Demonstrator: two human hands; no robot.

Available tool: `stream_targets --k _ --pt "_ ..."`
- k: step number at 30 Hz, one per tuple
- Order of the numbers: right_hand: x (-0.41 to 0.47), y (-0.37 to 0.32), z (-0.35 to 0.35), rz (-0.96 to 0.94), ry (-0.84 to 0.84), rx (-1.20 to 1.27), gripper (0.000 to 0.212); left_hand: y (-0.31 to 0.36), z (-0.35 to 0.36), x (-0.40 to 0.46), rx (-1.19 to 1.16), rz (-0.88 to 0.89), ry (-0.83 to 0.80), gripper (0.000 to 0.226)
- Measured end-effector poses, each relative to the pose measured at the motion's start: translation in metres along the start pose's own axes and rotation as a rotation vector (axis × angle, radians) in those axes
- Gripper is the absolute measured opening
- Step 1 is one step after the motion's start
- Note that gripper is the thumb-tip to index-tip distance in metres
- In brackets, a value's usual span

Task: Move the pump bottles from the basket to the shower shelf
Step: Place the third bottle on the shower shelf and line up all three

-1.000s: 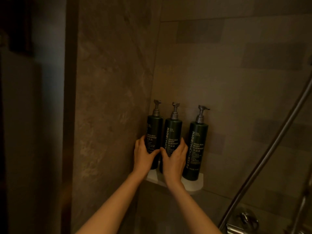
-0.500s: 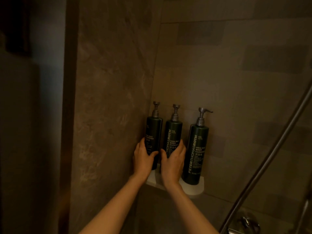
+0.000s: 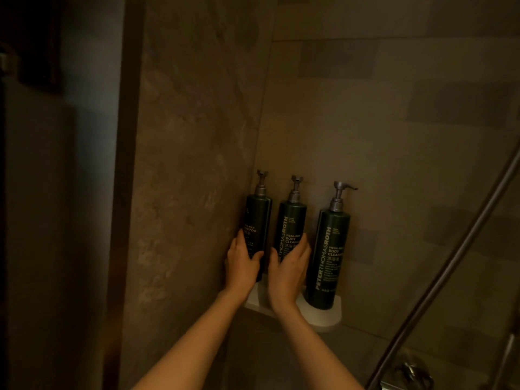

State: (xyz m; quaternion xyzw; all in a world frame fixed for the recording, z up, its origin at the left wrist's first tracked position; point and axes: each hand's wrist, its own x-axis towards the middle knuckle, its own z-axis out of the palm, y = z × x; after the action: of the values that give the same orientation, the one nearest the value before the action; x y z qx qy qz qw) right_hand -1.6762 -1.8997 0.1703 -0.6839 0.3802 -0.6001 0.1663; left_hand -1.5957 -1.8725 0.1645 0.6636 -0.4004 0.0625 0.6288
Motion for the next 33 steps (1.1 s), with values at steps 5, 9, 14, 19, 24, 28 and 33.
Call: stream_targets --k 5,9,14,19,24,28,33 --pt "0.001 0.003 0.0 0.028 -0.025 -0.007 0.076 -0.001 0.0 0.001 -0.004 -0.005 -0.008 0.072" --pt "0.001 0.002 0.001 0.025 -0.012 -0.009 0.075 -0.001 0.003 0.004 0.043 -0.041 -0.021 0.075" --pt "0.0 0.002 0.001 0.014 -0.004 -0.007 0.074 0.0 0.005 0.004 0.061 -0.056 -0.022 0.076" --pt "-0.001 0.0 0.002 0.02 0.004 0.01 0.074 -0.002 0.003 0.005 0.069 -0.052 -0.03 0.076" --pt "-0.001 0.001 0.002 0.02 -0.013 -0.012 0.077 -0.002 0.002 0.002 0.07 -0.041 -0.036 0.077" --pt "-0.01 -0.002 -0.007 0.0 -0.032 -0.004 0.076 0.006 -0.001 -0.014 0.07 -0.03 -0.01 0.077" --pt "-0.041 0.004 -0.039 -0.173 0.023 0.076 0.056 0.018 -0.001 -0.058 0.066 0.136 0.025 0.062"
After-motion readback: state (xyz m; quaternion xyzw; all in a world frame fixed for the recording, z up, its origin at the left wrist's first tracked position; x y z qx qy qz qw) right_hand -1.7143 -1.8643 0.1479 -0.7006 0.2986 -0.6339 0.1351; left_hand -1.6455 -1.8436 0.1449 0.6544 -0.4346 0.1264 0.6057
